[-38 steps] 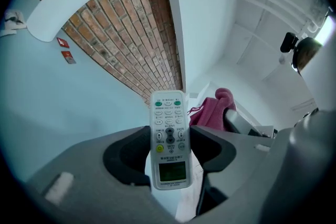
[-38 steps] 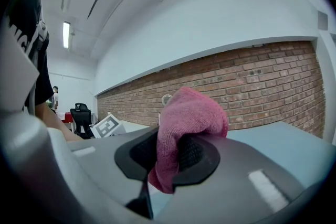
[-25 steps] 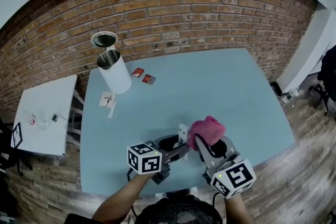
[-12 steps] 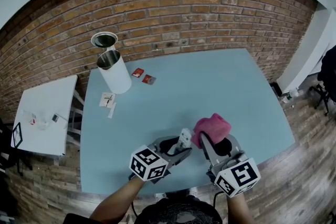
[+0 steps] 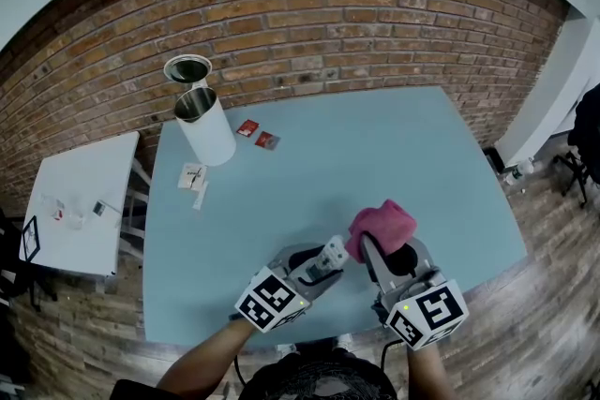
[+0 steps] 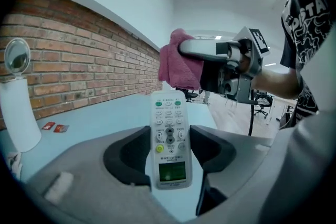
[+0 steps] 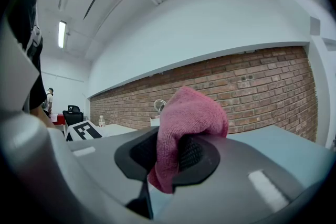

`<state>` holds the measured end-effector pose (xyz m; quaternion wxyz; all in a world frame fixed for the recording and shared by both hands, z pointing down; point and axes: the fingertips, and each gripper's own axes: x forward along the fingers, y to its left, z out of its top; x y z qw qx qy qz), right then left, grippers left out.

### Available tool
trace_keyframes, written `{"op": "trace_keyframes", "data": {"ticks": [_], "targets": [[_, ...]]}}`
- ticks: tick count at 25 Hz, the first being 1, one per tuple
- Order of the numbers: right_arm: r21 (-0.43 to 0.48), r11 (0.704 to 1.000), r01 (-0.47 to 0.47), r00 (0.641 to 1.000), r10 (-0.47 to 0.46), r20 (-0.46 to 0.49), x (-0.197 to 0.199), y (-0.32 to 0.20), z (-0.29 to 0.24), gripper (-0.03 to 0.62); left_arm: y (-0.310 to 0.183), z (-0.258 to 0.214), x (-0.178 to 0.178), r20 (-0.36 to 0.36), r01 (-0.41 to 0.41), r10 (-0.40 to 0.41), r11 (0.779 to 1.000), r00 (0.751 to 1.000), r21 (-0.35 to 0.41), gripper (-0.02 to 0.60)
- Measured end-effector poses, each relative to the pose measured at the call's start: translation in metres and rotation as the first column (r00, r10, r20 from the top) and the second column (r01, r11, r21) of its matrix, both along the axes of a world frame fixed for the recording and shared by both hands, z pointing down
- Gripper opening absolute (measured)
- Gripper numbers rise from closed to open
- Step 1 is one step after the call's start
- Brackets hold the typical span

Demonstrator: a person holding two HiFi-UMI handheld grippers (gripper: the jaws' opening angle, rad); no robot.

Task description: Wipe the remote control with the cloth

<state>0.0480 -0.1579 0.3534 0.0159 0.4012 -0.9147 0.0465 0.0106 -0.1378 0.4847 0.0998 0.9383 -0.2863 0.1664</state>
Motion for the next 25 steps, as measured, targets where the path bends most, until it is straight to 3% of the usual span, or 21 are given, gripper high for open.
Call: {"op": "trace_keyframes", "data": {"ticks": [13, 19, 25], "targets": [[-0.008, 1.0, 0.016, 1.0, -0.016, 0.018, 0.006, -0.006, -0.004, 0.063, 0.018, -0.007, 0.013, 0.183, -0.144, 0.111, 0.974, 0.977, 0.173, 0.233], [0.002, 0.988, 0.156, 0.988, -0.156, 0.003, -0.003, -0.004, -0.011, 0.063, 0.03, -0.017, 0.022, 0.209, -0.212, 0.165, 0.951, 0.964, 0.225, 0.233], [-0.007, 0.942, 0.336, 0.942, -0.335, 0.024, -0.014, 0.002, -0.022, 0.063, 0.043, -0.029, 0.031, 0.219, -0.271, 0.216, 0.926, 0.951, 0.263, 0.233]]}}
